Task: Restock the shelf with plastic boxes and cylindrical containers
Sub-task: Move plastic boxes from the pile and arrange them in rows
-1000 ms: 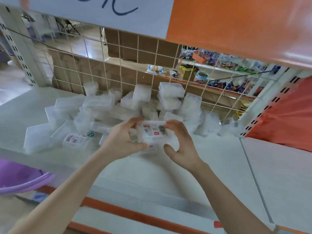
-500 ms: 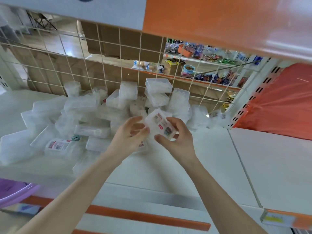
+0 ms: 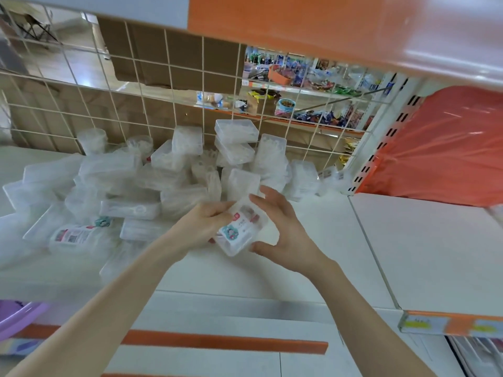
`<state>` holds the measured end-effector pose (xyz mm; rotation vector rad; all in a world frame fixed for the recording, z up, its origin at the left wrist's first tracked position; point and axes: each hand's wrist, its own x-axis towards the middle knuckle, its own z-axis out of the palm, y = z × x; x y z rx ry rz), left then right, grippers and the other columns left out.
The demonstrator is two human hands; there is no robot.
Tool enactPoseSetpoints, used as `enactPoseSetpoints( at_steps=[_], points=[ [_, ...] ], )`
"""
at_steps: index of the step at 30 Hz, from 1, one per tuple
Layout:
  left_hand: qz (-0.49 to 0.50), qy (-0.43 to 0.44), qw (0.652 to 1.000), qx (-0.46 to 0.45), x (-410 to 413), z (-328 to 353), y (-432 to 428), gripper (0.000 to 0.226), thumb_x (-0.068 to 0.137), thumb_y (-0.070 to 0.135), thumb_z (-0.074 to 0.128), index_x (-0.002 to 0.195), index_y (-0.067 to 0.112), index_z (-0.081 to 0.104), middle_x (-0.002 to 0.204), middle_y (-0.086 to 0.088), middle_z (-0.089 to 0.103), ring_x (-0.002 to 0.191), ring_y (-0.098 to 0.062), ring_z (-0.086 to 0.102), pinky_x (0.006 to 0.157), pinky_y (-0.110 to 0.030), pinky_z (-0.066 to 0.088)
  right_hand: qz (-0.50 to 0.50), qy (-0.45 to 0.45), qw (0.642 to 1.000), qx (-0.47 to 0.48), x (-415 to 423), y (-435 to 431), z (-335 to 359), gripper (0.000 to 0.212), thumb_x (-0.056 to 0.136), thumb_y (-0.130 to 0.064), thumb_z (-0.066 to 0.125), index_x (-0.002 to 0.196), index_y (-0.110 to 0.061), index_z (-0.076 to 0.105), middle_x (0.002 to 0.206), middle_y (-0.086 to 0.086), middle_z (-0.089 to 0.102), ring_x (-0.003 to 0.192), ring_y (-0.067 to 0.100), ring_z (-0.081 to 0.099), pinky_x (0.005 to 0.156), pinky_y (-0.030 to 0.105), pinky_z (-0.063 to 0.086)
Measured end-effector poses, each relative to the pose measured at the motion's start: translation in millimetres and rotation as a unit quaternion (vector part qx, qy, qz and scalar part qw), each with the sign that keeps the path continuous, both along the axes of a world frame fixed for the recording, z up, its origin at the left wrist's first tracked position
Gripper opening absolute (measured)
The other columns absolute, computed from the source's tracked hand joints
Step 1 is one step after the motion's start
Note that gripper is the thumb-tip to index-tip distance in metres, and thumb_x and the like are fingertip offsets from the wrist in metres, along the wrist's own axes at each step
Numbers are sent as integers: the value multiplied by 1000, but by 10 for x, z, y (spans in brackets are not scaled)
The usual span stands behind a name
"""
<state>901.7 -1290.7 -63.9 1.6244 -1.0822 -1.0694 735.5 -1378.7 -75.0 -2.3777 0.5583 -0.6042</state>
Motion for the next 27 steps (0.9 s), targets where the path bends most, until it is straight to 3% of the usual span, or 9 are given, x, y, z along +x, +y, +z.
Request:
enactPoseSetpoints(
  at_steps=[3, 5, 8, 10, 13, 21, 24, 27],
  points=[
    [-66, -16, 998, -5, -84, -46, 6, 26, 94, 12, 48, 83, 27, 66, 70, 14, 69, 67, -1, 63, 58, -14, 46, 42, 25, 999, -9, -93, 19, -26, 76, 67, -11, 81, 130, -25, 41, 135, -13, 30, 126, 4, 28, 102, 4, 20],
    [-58, -33, 998, -15, -172, -109, -3, 24, 94, 12, 48, 88, 26, 67, 74, 16, 69, 73, -2, 62, 60, -10, 44, 20, 62, 998, -9, -164, 47, -86, 72, 65, -13, 82, 130, -14, 50, 132, -4, 43, 121, 11, 39, 98, 6, 25],
    [-21, -169, 985, 5, -280, -244, -7, 31, 93, 21, 52, 123, 17, 57, 106, 7, 62, 96, -9, 59, 73, -13, 41, -65, 111, 991, -29, -278, 51, -202, 70, 65, -21, 82, 128, -11, 53, 127, 5, 49, 115, 21, 46, 94, 15, 30],
    [-10, -226, 974, 6, -343, -334, 31, 42, 91, 25, 54, 132, 15, 49, 122, 1, 57, 105, -13, 57, 84, -20, 42, -120, 135, 983, -41, -334, 29, -281, 66, 66, -25, 80, 125, -14, 54, 122, 4, 50, 110, 23, 48, 94, 25, 36],
    [5, -309, 951, -28, -420, -444, 82, 42, 89, 28, 56, 129, 17, 50, 127, 2, 53, 112, -13, 53, 89, -23, 39, -193, 167, 966, -38, -394, -25, -374, 60, 70, -30, 75, 125, -18, 54, 121, 2, 49, 109, 23, 47, 91, 34, 40],
    [32, -504, 863, 2, -416, -512, -55, 44, 91, 35, 48, 133, 20, 45, 137, 4, 40, 127, -18, 33, 99, -32, 33, -292, 225, 928, -60, -609, -127, -484, 49, 83, -34, 60, 129, -23, 48, 129, 1, 45, 115, 23, 42, 88, 31, 32],
    [31, -545, 838, 22, -410, -471, -153, 44, 91, 32, 48, 132, 17, 45, 138, 0, 40, 126, -22, 35, 96, -37, 36, -288, 249, 921, -78, -627, -126, -511, 51, 85, -38, 56, 132, -23, 43, 134, 0, 41, 121, 23, 37, 93, 32, 32],
    [46, -533, 845, -13, -422, -401, -227, 44, 88, 27, 53, 129, 13, 49, 136, -4, 44, 122, -28, 40, 93, -40, 39, -289, 235, 925, -76, -601, -127, -506, 54, 85, -40, 56, 133, -22, 42, 138, 1, 37, 125, 24, 33, 97, 33, 31]
  ],
)
